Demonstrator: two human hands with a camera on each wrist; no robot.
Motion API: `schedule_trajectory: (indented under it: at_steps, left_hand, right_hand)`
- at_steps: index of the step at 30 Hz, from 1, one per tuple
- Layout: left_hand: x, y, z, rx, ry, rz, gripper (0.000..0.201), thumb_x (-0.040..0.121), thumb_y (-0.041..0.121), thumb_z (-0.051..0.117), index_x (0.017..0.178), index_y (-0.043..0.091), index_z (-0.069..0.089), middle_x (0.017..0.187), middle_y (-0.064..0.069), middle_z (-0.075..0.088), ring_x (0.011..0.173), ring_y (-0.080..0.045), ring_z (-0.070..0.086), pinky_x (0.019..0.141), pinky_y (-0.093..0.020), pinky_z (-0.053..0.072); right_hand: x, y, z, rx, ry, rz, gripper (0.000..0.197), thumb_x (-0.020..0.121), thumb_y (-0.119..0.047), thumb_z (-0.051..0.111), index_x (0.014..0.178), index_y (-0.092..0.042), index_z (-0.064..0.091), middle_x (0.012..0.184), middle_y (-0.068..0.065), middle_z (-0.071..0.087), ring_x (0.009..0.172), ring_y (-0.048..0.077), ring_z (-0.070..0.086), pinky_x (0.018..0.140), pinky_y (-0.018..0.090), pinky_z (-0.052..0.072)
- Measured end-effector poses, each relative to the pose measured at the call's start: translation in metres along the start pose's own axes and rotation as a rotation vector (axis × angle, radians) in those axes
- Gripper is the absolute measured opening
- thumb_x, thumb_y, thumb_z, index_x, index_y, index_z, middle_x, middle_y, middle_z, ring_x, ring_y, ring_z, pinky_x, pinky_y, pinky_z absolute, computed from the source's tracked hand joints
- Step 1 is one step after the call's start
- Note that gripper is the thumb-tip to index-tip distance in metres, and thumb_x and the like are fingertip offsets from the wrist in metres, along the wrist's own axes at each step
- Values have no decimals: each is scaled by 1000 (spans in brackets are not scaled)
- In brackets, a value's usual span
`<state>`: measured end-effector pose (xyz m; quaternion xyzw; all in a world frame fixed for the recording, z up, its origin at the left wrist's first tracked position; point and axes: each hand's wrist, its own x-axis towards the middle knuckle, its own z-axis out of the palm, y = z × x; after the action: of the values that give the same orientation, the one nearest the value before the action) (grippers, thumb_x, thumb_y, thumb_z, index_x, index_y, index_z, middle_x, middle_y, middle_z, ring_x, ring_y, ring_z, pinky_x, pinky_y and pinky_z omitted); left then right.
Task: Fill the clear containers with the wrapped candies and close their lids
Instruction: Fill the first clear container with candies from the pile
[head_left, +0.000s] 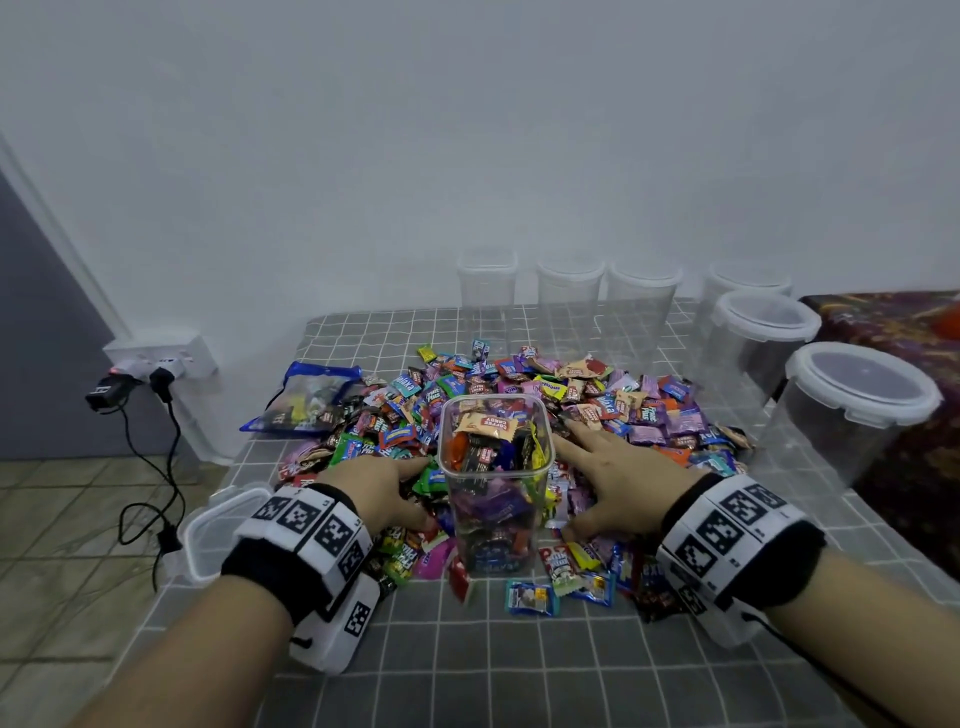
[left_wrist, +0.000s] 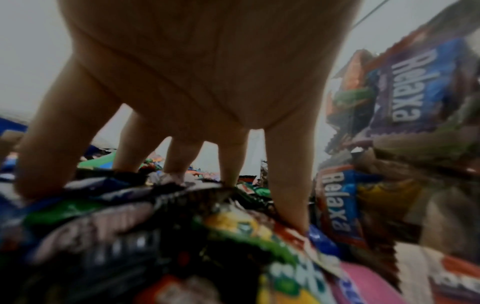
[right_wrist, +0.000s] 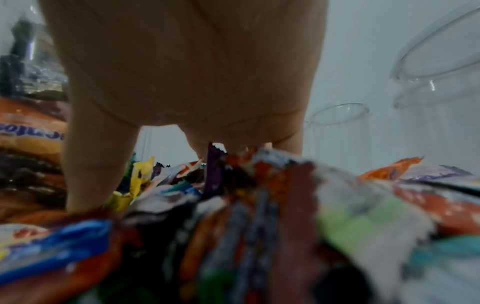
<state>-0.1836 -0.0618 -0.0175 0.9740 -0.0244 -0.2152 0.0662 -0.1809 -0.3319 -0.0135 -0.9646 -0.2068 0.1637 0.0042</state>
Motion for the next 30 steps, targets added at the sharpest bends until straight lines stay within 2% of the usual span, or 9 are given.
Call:
schedule_trajectory:
  at_steps: [5,7,10,15,19,21,24,28,30]
  left_hand:
    - [-3,6,-5,77,74,41,41,88,41,61,128,32,56,121,4,63,108,-16,58,85,-27,45]
    - [-4,8,-7,103,79,48,33,90,36,59,121,30,62,114,2,65,105,-17,59,86,-28,46]
    - [-5,11,-6,107,94,44,30,91,33,58,120,31,63,112,2,66,105,-18,59,89,-30,47]
    - [-6,11,-5,69,149,76,28,93,26,55,118,28,66,111,2,68,103,-16,60,81,-23,43]
    - [-7,11,-5,46,205,60,23,93,26,54,110,25,69,107,2,69,99,-16,60,76,-23,42]
    - [-7,11,-5,43,249,49,22,94,25,52,108,23,70,105,1,69,98,-16,60,75,-22,41]
    - [-9,11,-5,18,284,45,23,95,24,51,109,24,69,102,1,69,93,-15,61,71,-21,40]
    - [-11,11,-4,-26,366,35,22,95,27,51,106,25,70,99,3,69,90,-15,61,75,-26,46]
    - [-11,10,-4,-43,412,36,22,95,29,51,103,24,71,96,3,70,84,-14,59,72,-25,45]
  right_hand:
    - [2,0,1,-17,13,-31,78,84,-57,57,147,-43,13,152,0,22,132,22,35,99,39,43]
    - [2,-1,0,-10,13,-29,68,87,-55,54,146,-42,22,150,1,27,129,23,39,98,37,44]
    - [2,-4,-2,4,30,-22,60,89,-51,54,144,-40,31,149,0,29,130,22,40,99,35,42]
    - [2,-8,-4,23,80,-7,47,93,-40,54,138,-30,44,133,1,42,118,22,50,93,32,45]
    - [1,-8,-4,2,178,-7,26,97,-24,44,118,-15,57,114,5,50,105,23,54,83,30,42]
    - [0,-8,-4,7,194,-6,22,97,-22,43,111,-11,58,110,5,51,103,23,54,81,30,41]
    - [0,-5,-5,29,211,-2,23,97,-23,45,109,-9,59,111,5,52,105,23,53,84,31,40]
    - [-2,-2,-8,86,319,17,22,96,-19,45,106,-7,61,108,5,54,103,22,54,85,30,41]
    - [-5,0,-9,112,365,26,20,96,-19,45,103,-8,60,101,2,52,99,20,53,83,28,39]
